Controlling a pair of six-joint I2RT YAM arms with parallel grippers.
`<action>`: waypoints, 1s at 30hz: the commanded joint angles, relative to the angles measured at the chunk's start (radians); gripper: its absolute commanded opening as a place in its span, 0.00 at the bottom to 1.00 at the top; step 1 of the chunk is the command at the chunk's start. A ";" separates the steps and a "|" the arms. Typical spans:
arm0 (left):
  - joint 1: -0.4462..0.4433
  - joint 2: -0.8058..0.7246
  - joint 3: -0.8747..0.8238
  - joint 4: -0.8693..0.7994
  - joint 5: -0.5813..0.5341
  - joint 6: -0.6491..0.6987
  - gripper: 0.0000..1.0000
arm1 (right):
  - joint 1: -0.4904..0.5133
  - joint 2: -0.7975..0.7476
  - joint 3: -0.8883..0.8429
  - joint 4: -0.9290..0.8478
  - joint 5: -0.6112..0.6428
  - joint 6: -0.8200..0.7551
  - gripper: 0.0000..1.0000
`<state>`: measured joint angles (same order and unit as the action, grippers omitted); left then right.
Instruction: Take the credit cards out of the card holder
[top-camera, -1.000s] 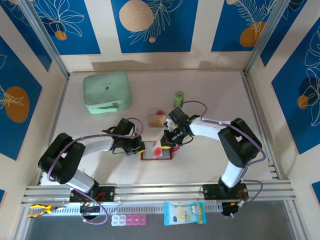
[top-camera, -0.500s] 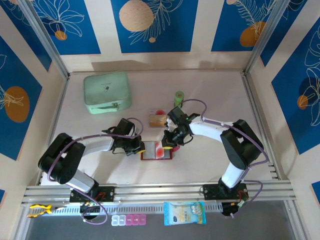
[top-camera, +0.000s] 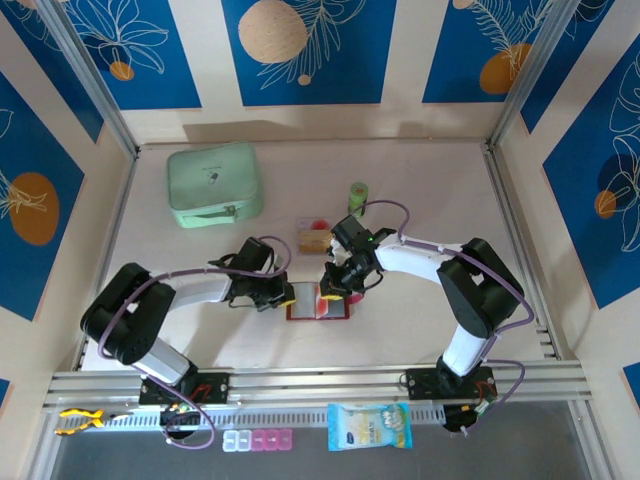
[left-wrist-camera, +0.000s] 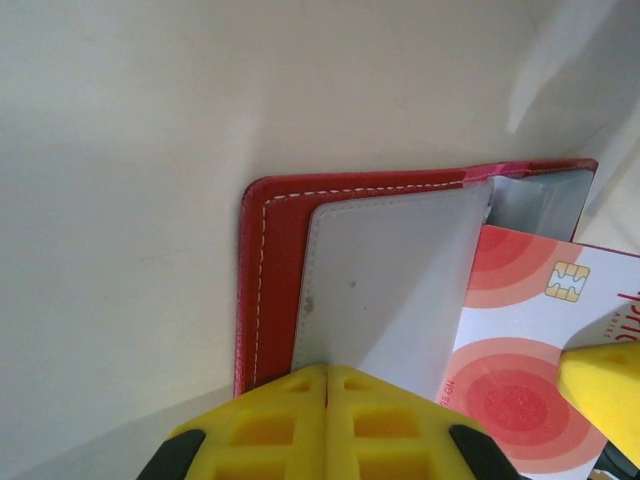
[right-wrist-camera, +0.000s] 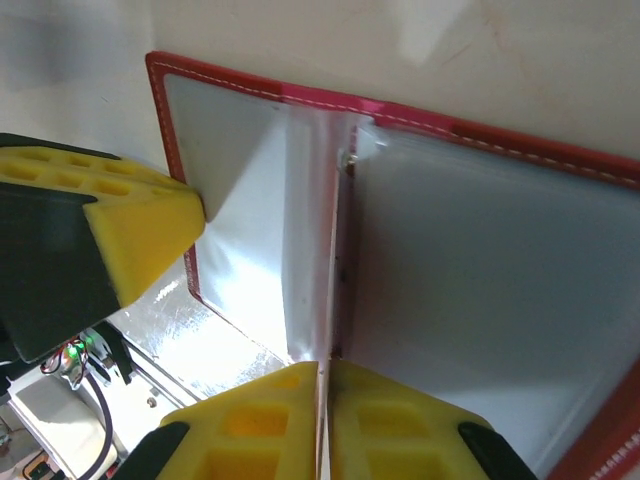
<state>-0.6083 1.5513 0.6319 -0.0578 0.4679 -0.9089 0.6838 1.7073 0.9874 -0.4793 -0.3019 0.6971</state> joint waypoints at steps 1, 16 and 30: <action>-0.023 0.036 0.011 -0.001 -0.003 -0.014 0.03 | 0.007 0.011 0.019 0.003 -0.014 0.010 0.11; -0.046 0.034 0.033 -0.044 -0.036 -0.009 0.03 | 0.003 -0.008 0.025 -0.030 0.015 -0.006 0.08; -0.024 -0.026 -0.030 -0.078 -0.079 -0.011 0.04 | -0.020 -0.033 0.234 -0.344 0.116 -0.389 0.05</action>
<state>-0.6422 1.5394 0.6327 -0.0681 0.4324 -0.9184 0.6670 1.6932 1.1690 -0.7155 -0.2058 0.4740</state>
